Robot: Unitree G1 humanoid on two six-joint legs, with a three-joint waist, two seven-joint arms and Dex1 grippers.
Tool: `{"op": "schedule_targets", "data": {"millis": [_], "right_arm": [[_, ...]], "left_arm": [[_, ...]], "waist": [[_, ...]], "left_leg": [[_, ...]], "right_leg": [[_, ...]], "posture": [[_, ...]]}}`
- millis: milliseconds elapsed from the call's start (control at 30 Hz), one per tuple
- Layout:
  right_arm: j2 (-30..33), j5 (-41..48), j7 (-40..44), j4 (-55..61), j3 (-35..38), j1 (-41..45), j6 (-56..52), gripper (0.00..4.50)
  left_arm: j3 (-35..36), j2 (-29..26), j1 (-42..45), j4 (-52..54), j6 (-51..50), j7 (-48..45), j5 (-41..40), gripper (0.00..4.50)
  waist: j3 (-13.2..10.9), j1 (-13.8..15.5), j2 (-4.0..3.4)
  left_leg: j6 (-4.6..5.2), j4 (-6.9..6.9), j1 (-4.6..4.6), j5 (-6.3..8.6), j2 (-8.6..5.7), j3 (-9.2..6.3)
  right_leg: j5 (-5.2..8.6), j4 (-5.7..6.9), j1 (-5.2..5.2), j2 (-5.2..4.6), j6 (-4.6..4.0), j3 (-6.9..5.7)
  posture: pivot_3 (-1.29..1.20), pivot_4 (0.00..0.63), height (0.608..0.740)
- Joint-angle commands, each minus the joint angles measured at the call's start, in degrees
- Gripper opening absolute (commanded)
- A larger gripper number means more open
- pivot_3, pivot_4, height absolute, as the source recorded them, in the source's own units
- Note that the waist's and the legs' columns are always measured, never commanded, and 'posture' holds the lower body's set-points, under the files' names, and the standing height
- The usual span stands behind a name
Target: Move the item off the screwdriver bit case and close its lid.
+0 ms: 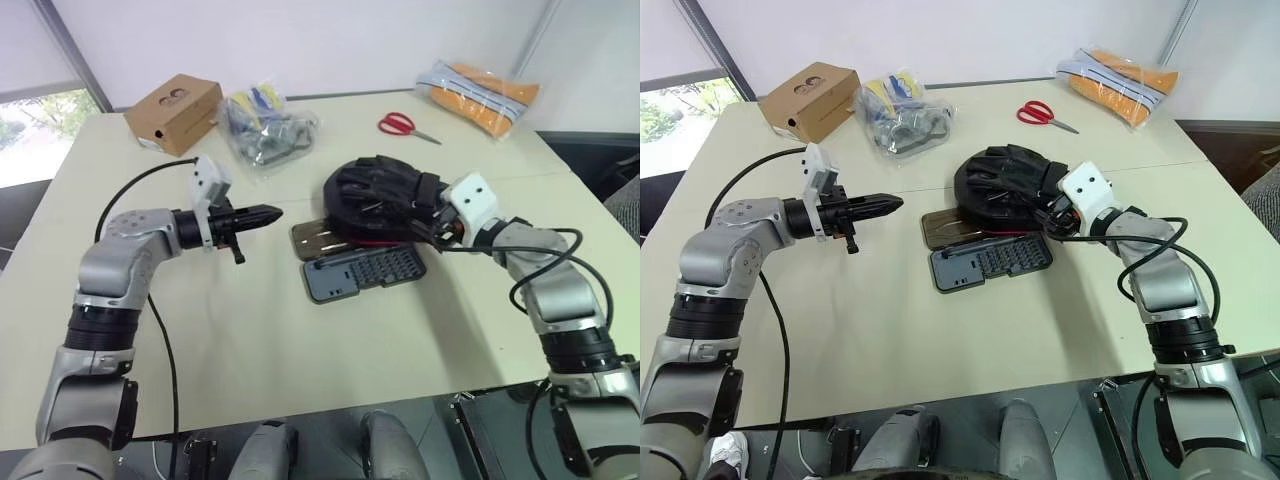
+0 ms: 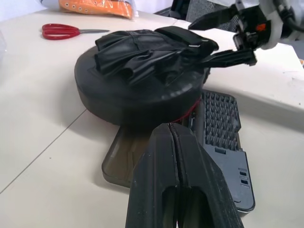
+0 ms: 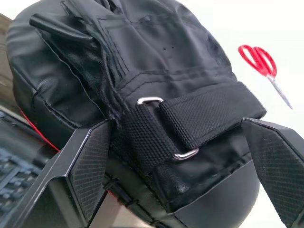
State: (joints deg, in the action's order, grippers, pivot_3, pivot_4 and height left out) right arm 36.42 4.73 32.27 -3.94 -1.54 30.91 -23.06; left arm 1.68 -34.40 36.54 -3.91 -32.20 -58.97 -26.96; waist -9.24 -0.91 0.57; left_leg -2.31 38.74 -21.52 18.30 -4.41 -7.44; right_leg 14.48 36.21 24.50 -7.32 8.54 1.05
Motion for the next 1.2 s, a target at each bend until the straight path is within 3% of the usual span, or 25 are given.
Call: {"op": "schedule_targets", "data": {"millis": [33,267,300,567,733,933,1200], "right_arm": [[-0.69,-0.87,-1.40,-2.58,1.12,0.48,-0.59,3.64],[-1.39,-0.90,-1.72,-2.97,1.16,-0.18,-1.69,0.33],[-1.39,-0.98,-1.80,-2.95,1.11,-0.23,-1.73,0.01],[-2.01,-0.90,-6.43,0.35,4.51,-0.30,-0.52,0.01],[-3.64,-7.88,-26.20,6.91,13.64,0.52,1.51,0.01],[-5.84,-14.07,-38.45,11.32,18.65,-2.54,-3.21,0.01],[-9.18,-11.52,-42.74,4.72,25.21,-0.88,-12.21,0.01]], "left_arm": [[1.97,-0.76,-0.07,2.97,0.52,0.67,-0.94,0.00],[2.67,-1.20,-0.72,3.90,0.49,1.75,-0.93,0.00],[2.71,-1.24,-0.83,4.08,0.47,1.90,-0.98,0.00],[2.96,-1.14,-1.26,4.66,0.50,2.53,-0.85,0.00],[2.21,-0.33,-1.10,3.82,1.30,2.87,-0.32,0.00],[1.48,0.42,-0.25,2.79,1.80,2.53,0.08,0.00],[0.42,1.76,1.87,0.37,3.27,2.25,0.93,0.00]], "waist": [[0.00,0.07,0.00],[0.00,0.15,-0.01],[0.00,0.16,-0.01],[0.00,0.28,-0.01],[-0.05,0.24,-0.09],[-0.05,-0.05,-0.12],[-0.03,-0.19,-0.17]], "left_leg": [[0.00,0.00,0.00,0.00,0.00,0.00],[0.00,0.03,0.00,0.00,-0.01,-0.02],[0.00,0.03,0.00,0.00,-0.01,-0.02],[0.00,0.04,0.00,0.00,-0.02,-0.03],[0.00,0.03,-0.10,0.00,-0.06,-0.02],[-0.03,-0.02,-0.21,-0.02,-0.05,0.02],[-0.02,-0.03,-0.15,-0.02,-0.04,0.16]], "right_leg": [[0.00,0.00,0.00,0.00,0.00,0.00],[0.00,0.00,-0.04,-0.01,0.00,0.00],[0.00,0.01,-0.04,-0.01,0.00,0.00],[0.00,0.01,-0.04,-0.01,0.00,-0.01],[0.00,0.03,0.09,-0.04,0.00,0.02],[0.00,0.07,0.26,-0.03,0.00,0.02],[0.00,0.10,0.24,-0.03,0.00,0.13]], "posture": [[0.00,0.150,0.740],[0.00,0.150,0.740],[0.00,0.150,0.740],[0.00,0.150,0.740],[0.00,0.150,0.740],[0.00,0.150,0.740],[0.00,0.150,0.740]]}}
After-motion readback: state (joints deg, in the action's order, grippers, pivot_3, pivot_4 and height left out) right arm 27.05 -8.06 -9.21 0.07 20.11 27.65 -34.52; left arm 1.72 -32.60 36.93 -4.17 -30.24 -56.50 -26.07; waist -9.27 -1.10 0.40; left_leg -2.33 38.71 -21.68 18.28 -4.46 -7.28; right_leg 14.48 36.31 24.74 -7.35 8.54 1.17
